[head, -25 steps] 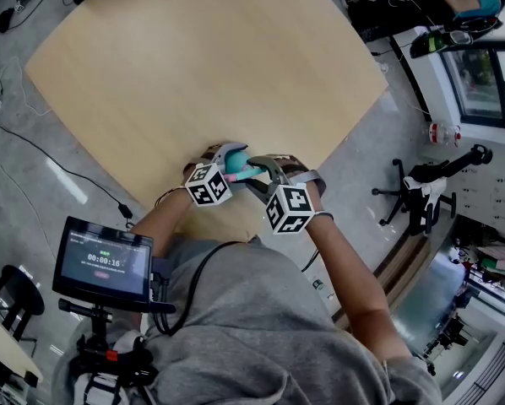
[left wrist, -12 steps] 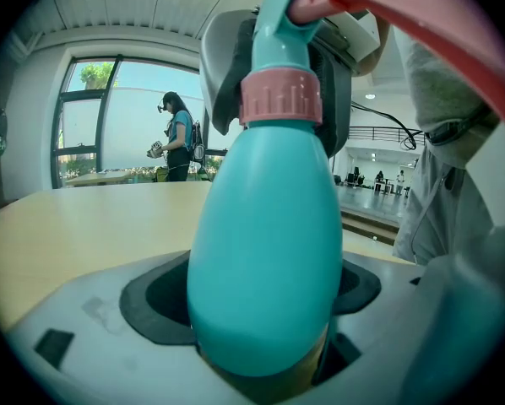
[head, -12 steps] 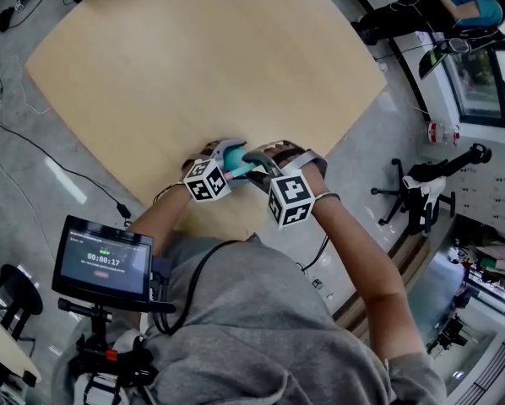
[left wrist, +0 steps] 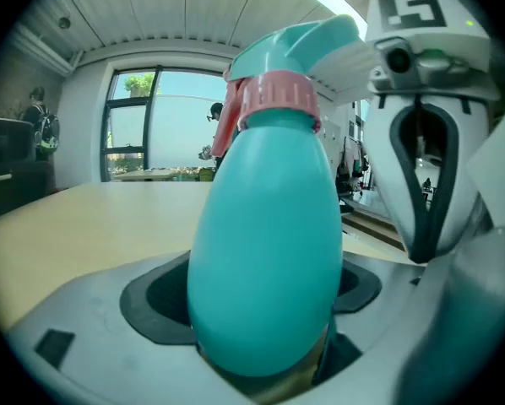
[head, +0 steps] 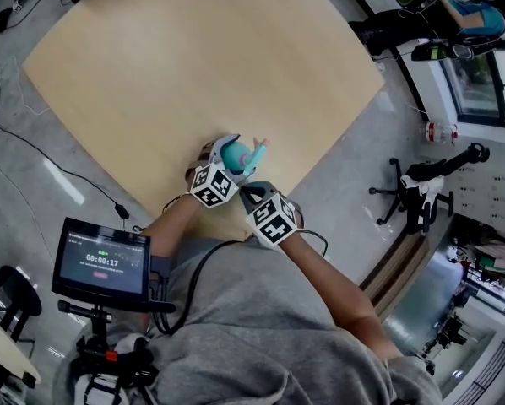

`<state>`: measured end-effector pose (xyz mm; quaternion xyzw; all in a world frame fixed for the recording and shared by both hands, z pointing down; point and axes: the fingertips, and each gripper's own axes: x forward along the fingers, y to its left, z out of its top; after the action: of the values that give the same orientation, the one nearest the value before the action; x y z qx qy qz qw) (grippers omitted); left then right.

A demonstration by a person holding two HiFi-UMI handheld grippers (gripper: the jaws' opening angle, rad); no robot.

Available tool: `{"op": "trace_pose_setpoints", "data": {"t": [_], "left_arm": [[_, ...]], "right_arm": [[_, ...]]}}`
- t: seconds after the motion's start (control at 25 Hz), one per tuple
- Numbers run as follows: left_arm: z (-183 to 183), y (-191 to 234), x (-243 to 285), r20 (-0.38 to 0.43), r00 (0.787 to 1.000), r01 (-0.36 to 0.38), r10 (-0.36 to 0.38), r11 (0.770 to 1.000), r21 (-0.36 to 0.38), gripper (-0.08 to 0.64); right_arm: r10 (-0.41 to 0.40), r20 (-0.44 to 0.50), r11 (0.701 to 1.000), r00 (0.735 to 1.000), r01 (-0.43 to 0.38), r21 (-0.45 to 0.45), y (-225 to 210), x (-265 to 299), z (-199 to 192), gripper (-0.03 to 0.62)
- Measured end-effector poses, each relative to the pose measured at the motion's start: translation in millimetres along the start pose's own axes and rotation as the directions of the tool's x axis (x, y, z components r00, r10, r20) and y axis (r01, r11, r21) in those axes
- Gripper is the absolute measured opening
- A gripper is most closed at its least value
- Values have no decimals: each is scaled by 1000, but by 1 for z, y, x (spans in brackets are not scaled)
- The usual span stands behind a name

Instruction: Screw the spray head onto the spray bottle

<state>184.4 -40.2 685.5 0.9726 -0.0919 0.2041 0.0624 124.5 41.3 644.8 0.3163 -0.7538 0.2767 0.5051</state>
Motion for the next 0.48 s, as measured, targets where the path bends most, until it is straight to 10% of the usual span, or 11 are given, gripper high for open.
{"op": "trace_pose_setpoints", "data": {"t": [0.16,0.28,0.32,0.4,0.48], "left_arm": [[1,4,0,8,1000,-20,20,1000,-15,418],[2,1,0,9,1000,-7,7,1000,-12,418],[1,1,0,8,1000,-2,3,1000,-10,417],[1,-1,0,5,1000,11,-10,1000,-4,418],[0,-3,0,1,999,33,-33,999,5,417]], "right_arm": [[-34,27,998,999,36,-55,-7,-16,2,3],[-120,56,930,991,132,-343,-23,-64,31,6],[-155,79,864,985,173,-472,-26,-81,44,21],[-188,107,684,976,209,-699,-28,-103,66,270],[-174,60,471,983,137,-872,-23,-102,73,270]]}}
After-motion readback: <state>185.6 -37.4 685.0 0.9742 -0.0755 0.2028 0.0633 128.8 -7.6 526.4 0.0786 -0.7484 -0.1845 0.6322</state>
